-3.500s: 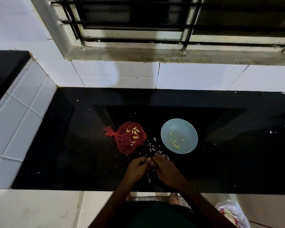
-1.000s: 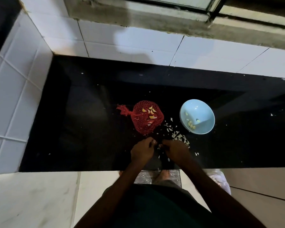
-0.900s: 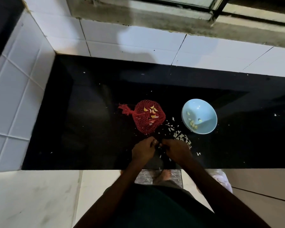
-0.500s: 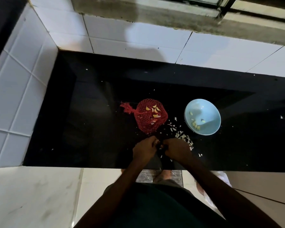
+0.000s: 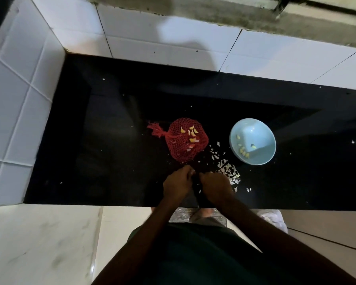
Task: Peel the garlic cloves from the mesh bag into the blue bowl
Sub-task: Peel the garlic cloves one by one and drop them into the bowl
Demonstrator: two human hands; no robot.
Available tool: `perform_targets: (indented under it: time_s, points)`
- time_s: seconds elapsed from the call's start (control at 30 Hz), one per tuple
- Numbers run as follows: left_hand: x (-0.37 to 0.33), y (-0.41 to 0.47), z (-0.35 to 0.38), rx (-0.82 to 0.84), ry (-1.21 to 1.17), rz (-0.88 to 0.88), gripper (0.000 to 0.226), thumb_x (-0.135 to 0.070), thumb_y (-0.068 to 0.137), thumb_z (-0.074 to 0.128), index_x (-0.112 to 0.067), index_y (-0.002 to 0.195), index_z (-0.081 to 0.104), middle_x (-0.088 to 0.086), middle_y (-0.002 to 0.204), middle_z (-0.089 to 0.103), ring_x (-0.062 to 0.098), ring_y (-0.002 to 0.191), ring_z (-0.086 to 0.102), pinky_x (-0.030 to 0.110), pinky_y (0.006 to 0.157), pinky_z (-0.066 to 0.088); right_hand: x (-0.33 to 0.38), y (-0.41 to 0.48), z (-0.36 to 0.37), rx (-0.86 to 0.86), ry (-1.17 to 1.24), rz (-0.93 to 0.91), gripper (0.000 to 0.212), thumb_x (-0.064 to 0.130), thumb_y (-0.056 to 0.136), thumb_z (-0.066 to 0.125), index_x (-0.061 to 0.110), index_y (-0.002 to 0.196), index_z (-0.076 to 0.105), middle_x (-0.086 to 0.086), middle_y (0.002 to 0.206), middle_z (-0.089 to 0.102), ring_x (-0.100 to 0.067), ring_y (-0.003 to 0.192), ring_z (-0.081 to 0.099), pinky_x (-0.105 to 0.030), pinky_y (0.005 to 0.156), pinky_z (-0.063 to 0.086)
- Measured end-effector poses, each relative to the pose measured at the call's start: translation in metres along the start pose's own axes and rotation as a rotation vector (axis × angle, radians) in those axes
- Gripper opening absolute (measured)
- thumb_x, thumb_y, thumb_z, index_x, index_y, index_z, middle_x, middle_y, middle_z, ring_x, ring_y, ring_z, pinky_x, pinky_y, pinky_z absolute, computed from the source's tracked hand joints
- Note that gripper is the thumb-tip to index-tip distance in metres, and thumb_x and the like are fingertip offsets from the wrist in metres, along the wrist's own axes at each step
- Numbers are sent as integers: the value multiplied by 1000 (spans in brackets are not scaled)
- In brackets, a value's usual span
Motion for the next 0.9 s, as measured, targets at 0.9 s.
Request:
perform_targets:
  time_s: [0.9]
  points:
    - [-64, -26, 3, -67, -905, 100, 23, 7, 89, 71, -12, 102, 75, -8, 88, 78, 4, 87, 72, 19, 80, 55, -53, -45, 2, 47, 1976, 248, 40, 32, 107, 44, 15, 75, 62, 0, 55, 42, -8, 33, 34, -16, 29, 24]
Point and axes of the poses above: each hand's wrist, its own y-axis towards the middle knuckle, its own z-axis out of the palm, x = y × z, the point moved 3 cm from there along y, towards the middle knuckle
